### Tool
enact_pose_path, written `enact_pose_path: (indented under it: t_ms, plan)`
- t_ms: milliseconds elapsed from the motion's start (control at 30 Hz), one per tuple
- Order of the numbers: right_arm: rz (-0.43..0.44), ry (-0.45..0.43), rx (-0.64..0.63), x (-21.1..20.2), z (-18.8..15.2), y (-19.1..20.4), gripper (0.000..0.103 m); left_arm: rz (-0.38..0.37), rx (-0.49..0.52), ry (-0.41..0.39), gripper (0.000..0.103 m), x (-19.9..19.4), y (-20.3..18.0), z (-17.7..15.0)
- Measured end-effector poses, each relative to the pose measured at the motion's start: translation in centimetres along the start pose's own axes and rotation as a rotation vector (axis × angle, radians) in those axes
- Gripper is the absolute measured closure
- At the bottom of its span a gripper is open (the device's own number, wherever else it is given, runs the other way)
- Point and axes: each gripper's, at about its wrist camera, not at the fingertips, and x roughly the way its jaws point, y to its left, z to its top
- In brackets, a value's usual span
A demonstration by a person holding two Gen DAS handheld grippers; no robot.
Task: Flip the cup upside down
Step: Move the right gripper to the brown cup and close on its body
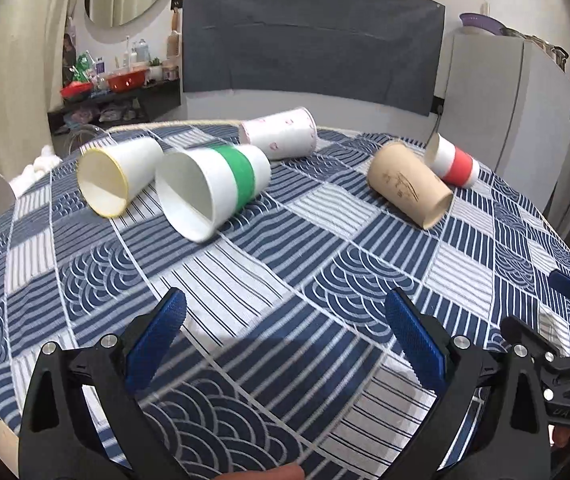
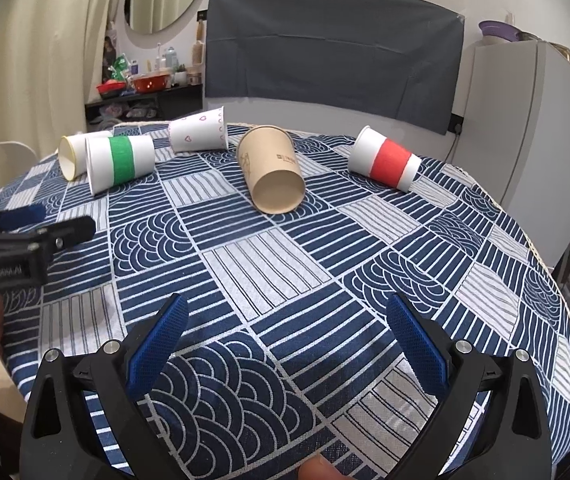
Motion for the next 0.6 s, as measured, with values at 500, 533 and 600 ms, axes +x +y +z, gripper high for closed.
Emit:
enact_pose_path:
  t_ms: [500,533,600]
  plan:
    - [0.013,0.066,-0.185,3.7,7.3,2.8,0.008,-0.046,0.144,-0.008,0.006,0.3,1.8,3.3]
    - [0.012,0.069,-0.199,4.3,7.8,3.0,0.008,-0.057,0.150,0.001,0.006,0.5,1.9,3.4]
    - [0.013,0.079,-0.210,5.4,8.6,3.0,0.008,-0.076,0.172,0.025,0.006,1.0,1.8,3.8]
